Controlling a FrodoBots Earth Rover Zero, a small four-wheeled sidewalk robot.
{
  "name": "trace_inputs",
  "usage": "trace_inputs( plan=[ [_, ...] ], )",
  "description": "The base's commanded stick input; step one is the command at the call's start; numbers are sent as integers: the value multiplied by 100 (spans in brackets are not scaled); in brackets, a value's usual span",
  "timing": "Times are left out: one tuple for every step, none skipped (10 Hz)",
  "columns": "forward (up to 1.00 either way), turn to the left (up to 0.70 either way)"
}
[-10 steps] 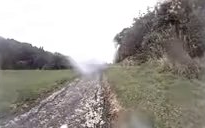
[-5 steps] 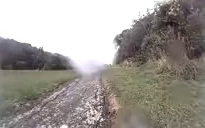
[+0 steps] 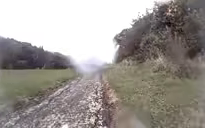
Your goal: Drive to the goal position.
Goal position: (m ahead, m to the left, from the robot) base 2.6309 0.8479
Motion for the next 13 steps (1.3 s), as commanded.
trace_inputs(
  plan=[
    [-70, 0],
    [-70, 0],
    [-21, 0],
    [0, 0],
    [0, 4],
    [0, 26],
    [0, 48],
    [0, 69],
    [0, 70],
    [0, 70],
    [0, 70],
    [0, 70],
    [0, 70]
  ],
)
